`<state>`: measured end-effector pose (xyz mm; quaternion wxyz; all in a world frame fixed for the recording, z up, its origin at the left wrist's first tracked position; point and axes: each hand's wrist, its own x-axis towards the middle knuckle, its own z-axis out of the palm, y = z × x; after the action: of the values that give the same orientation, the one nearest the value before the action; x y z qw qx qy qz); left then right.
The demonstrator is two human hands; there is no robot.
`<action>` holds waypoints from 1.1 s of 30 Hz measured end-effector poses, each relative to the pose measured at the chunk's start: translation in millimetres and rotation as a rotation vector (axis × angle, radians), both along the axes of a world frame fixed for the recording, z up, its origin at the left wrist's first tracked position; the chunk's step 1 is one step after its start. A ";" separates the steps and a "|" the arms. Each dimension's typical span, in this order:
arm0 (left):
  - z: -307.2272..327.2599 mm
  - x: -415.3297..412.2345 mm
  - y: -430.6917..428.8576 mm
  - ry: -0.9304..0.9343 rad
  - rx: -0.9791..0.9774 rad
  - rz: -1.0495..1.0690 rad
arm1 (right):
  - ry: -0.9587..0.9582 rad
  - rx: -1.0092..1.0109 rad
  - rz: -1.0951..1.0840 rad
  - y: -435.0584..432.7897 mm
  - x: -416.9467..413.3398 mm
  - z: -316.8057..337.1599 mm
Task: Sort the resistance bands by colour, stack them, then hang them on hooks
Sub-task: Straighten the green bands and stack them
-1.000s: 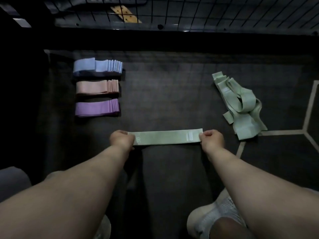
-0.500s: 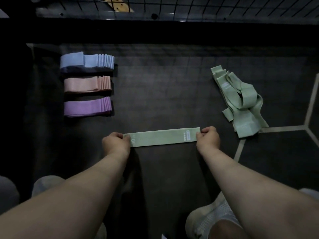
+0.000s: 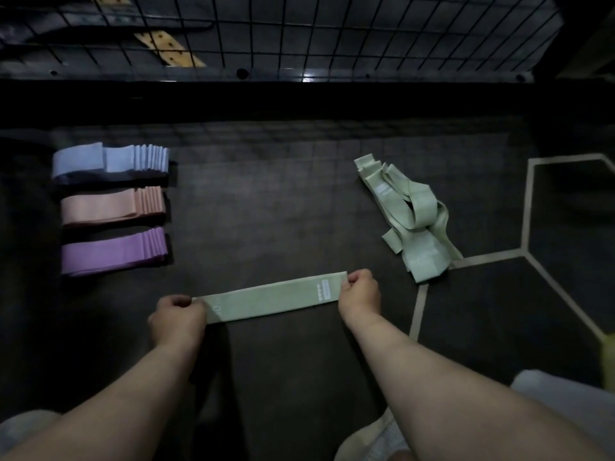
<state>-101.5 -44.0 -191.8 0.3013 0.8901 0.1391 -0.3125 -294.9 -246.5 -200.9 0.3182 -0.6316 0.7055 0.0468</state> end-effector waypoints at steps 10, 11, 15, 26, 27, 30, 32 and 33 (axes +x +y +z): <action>-0.4 -3.8 -3.4 0.060 -0.010 0.019 | -0.035 0.043 -0.002 -1.2 -1.5 2.5; 0.5 -3.0 -3.8 0.048 -0.016 0.033 | -0.054 0.035 0.003 -0.4 -1.7 2.6; 2.9 2.5 -3.7 -0.030 -0.007 0.049 | -0.069 0.069 0.063 5.6 -0.4 1.2; 15.2 12.5 -6.8 -0.137 0.190 -0.224 | 0.219 -0.171 0.335 -93.4 12.3 23.4; 17.0 10.8 -9.4 -0.162 0.203 -0.233 | 0.218 -0.151 0.399 -107.0 16.4 23.9; 22.5 7.4 -18.1 -0.226 0.160 -0.245 | 0.213 -0.105 0.417 -142.6 32.8 24.3; 24.7 5.0 -24.5 -0.248 0.113 -0.254 | 0.256 -0.087 0.379 -159.6 40.8 24.9; 26.2 3.6 -28.2 -0.250 0.097 -0.256 | 0.269 -0.067 0.373 -166.3 42.9 24.5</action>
<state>-97.9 -72.2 -165.6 0.2309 0.9458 0.0011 -0.2284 -252.1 -412.8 -176.3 0.1861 -0.7493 0.6137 0.1650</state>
